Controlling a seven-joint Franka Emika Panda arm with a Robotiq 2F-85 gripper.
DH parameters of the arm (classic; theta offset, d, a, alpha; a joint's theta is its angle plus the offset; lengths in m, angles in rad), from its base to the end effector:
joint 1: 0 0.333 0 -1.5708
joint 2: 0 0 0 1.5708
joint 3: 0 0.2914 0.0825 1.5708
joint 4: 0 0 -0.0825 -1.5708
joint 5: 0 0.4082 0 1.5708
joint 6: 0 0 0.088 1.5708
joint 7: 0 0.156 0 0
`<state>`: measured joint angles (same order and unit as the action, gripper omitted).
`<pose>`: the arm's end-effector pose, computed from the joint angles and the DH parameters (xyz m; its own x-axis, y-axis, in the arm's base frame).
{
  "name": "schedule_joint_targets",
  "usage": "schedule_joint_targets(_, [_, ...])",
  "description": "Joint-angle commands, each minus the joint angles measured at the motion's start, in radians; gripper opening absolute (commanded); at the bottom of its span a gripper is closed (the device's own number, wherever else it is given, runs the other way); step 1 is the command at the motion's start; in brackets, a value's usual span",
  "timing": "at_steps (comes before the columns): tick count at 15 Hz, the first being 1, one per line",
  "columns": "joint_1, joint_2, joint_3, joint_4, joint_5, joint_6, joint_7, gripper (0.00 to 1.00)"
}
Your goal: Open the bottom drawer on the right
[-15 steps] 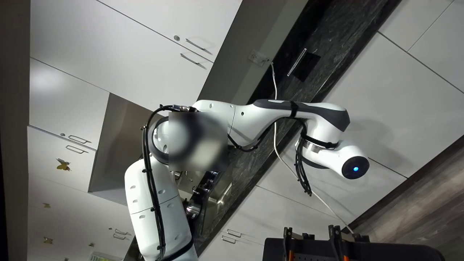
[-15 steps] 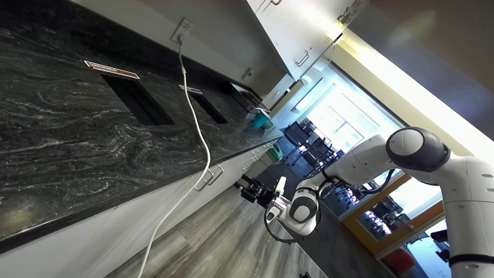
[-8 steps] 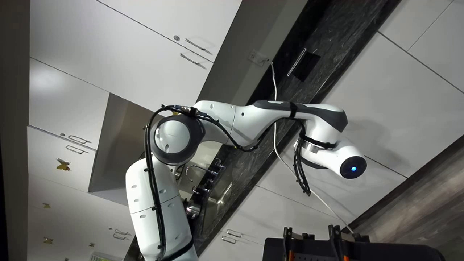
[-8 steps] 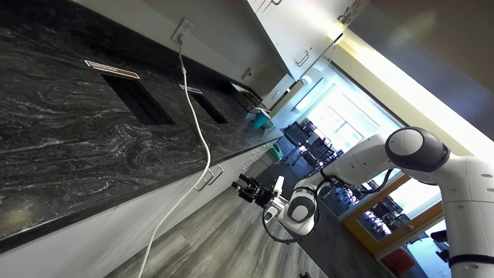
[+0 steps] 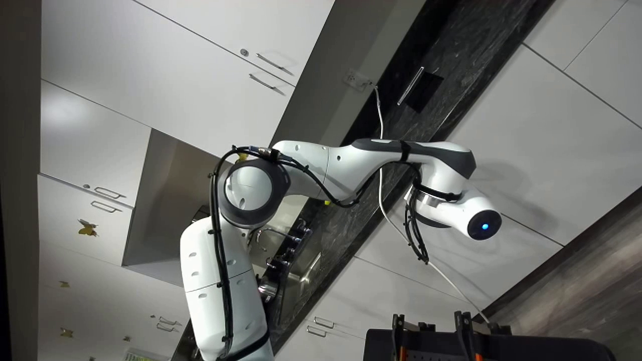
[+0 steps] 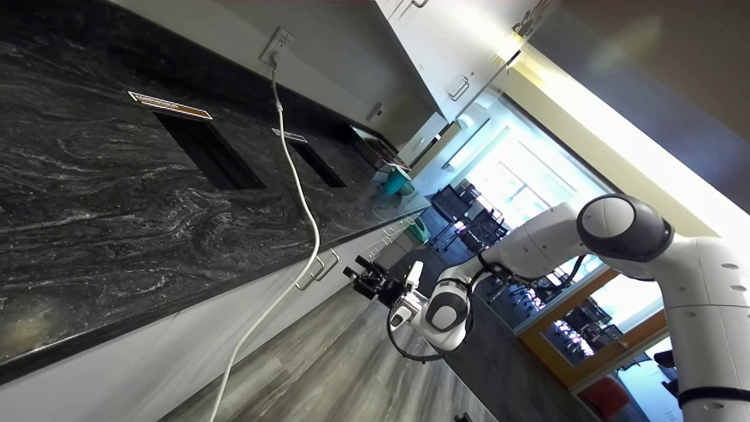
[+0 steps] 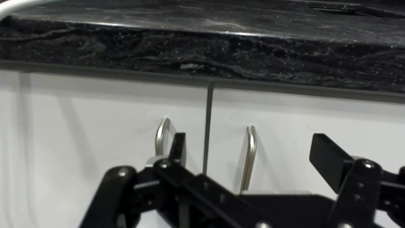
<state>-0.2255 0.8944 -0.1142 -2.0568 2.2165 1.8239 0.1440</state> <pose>0.5348 -0.0911 -0.0474 -0.1296 -0.1686 -0.9771 -0.5651 0.8223 -0.0670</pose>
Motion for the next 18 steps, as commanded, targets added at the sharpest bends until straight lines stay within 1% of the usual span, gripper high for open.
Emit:
schedule_joint_targets(1, [0.004, 0.054, 0.006, 0.064, 0.038, 0.005, 0.010, 1.00])
schedule_joint_targets(7, [0.008, 0.121, 0.025, 0.124, 0.053, 0.009, 0.010, 1.00])
schedule_joint_targets(14, [0.004, 0.173, 0.048, 0.184, 0.104, 0.013, 0.018, 1.00])
schedule_joint_targets(15, [0.004, 0.178, 0.051, 0.190, 0.110, 0.013, 0.018, 0.75])
schedule_joint_targets(16, [0.004, 0.183, 0.052, 0.196, 0.112, 0.013, 0.017, 0.74])
schedule_joint_targets(18, [0.005, 0.190, 0.055, 0.205, 0.116, 0.013, 0.016, 0.58])
